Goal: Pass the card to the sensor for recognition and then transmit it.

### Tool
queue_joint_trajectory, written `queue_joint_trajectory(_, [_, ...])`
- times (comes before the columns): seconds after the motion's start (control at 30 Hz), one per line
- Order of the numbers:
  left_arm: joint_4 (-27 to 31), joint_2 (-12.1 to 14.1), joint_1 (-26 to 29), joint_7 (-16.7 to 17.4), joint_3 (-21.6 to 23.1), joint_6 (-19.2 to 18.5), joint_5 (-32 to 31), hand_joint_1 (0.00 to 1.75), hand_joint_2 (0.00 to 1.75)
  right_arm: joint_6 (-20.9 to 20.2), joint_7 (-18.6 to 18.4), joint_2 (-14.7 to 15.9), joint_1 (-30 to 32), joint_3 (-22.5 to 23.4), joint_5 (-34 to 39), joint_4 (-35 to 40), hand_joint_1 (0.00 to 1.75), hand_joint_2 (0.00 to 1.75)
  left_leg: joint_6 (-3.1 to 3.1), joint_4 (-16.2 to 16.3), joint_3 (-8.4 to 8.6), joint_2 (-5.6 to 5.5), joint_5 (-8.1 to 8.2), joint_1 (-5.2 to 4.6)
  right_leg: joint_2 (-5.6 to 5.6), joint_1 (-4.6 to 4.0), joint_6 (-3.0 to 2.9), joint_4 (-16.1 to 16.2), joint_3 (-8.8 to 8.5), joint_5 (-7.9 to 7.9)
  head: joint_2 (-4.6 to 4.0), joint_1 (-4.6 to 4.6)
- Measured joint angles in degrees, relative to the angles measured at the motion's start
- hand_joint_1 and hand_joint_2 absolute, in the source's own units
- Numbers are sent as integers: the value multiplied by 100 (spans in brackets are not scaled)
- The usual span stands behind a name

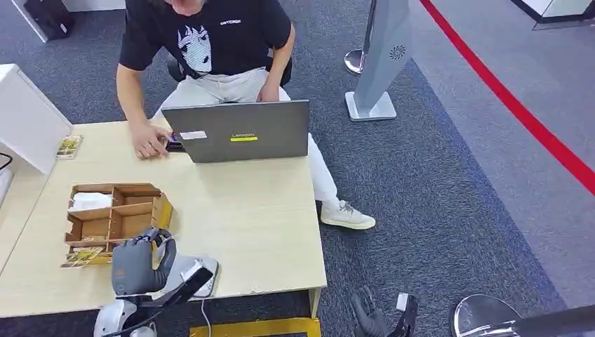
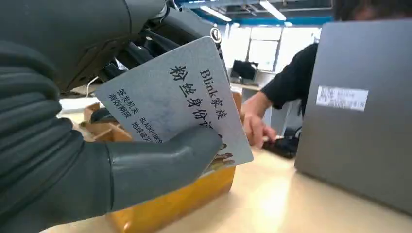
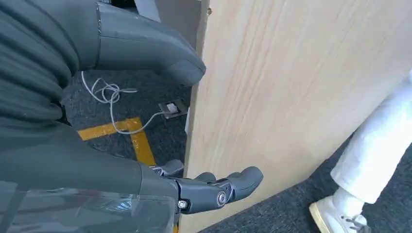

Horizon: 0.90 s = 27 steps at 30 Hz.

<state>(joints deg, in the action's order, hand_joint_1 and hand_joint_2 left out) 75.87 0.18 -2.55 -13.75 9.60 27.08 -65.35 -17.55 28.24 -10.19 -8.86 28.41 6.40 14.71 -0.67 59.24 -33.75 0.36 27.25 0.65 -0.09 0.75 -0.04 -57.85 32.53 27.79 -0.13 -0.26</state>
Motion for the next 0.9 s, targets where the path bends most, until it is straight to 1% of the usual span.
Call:
queue_joint_trajectory(0.13, [26,11,-39,9,-20,4,11,175,175,2,-7,0,-4,-2,-35,0,0,175,0,1,-1,-1,0,0,0,0,0,0,2,1,0,-2])
queue_joint_trajectory(0.2, [41,28,-181,67,-61,-43,72,175,175,15,-57,0,-14,-15,-59,0,0,175,0,1,-2,-4,0,0,-4,0,0,0,3,1,0,-2])
queue_joint_trajectory(0.27, [39,96,-489,188,-123,-197,83,175,175,15,-103,0,-35,-24,-96,0,0,175,4,0,-4,-8,-7,1,-12,0,0,0,2,0,0,-2])
queue_joint_trajectory(0.43, [-43,395,-1418,489,-277,-611,-19,175,175,15,-186,-2,-101,-109,-162,0,0,175,-6,0,-4,-9,-20,5,-14,-2,-14,-4,3,-13,0,-2])
queue_joint_trajectory(0.5, [-171,529,-1792,645,-289,-783,-153,175,175,15,-210,-7,-120,-164,-184,0,0,175,-8,0,-4,-9,-22,6,-14,-3,-14,-7,3,-13,0,-2])
queue_joint_trajectory(0.63, [-536,749,-2368,769,-354,-1021,-249,175,175,15,-262,-15,-146,-212,-205,0,0,175,-11,0,-3,-8,-24,6,-12,-3,-14,-8,4,-14,0,-2])
queue_joint_trajectory(0.77, [-809,848,-2687,780,-369,-1051,-278,175,175,13,-286,-20,-164,-282,-205,0,0,175,-11,0,-4,-8,-24,5,-11,-3,-14,-8,4,-14,0,-2])
queue_joint_trajectory(0.9, [-931,883,-2778,804,-369,-1058,-275,175,175,13,-286,-29,-174,-302,-205,0,0,175,-11,0,-5,-8,-23,4,-10,-2,-13,-7,6,-13,0,-2])
